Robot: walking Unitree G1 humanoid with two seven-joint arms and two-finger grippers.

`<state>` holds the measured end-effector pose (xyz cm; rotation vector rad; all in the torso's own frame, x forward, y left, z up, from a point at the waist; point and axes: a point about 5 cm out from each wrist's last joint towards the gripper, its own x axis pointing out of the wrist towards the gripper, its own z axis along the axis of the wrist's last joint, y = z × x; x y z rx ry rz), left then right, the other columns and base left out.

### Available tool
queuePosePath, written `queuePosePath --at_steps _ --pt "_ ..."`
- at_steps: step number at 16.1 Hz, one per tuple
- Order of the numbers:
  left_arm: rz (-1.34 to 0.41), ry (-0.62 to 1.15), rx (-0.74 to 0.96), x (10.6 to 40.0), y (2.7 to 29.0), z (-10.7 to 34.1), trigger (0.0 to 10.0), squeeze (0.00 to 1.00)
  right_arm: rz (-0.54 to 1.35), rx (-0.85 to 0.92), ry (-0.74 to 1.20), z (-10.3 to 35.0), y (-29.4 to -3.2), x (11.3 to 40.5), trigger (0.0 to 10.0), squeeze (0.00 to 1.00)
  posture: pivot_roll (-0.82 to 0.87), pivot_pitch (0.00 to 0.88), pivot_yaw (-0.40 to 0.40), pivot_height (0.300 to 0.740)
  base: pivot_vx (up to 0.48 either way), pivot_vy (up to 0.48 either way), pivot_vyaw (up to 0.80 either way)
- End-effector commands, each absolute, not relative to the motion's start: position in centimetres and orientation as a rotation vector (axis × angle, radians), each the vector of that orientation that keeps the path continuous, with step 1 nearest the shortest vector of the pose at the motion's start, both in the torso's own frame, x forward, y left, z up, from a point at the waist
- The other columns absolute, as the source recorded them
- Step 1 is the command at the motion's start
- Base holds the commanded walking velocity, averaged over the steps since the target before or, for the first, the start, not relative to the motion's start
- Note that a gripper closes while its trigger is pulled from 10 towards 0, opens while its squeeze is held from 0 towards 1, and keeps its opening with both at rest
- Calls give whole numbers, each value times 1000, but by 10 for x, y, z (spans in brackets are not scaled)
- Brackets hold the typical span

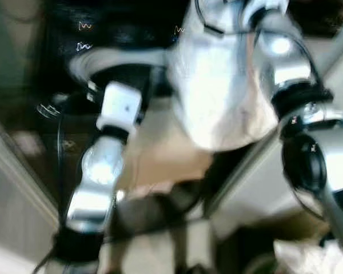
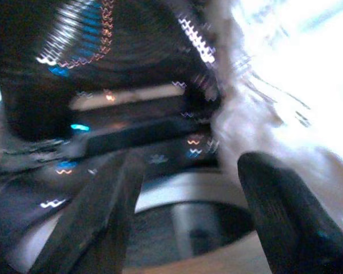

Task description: Clothes washing

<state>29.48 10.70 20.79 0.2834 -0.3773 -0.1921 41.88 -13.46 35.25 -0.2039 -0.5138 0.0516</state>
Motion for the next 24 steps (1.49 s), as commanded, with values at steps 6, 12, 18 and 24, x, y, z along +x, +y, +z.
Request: queuePosePath --at_steps 6,12,18,24 --pt "-131 -434 300 290 111 217 10000 0 113 -326 -625 432 -81 403 10000 0 152 0 -176 740 80 0 0" --pt "-21 -431 329 276 126 215 10000 0 134 12 -219 343 -69 424 10000 0 237 0 -255 740 0 0 0" --pt "-33 -405 350 274 124 212 10000 0 290 -517 31 240 -53 419 10000 0 223 0 -245 740 0 0 0" --pt "-47 -395 358 278 122 212 10000 0 217 42 195 232 -72 422 10000 1000 207 0 -231 740 0 0 0"
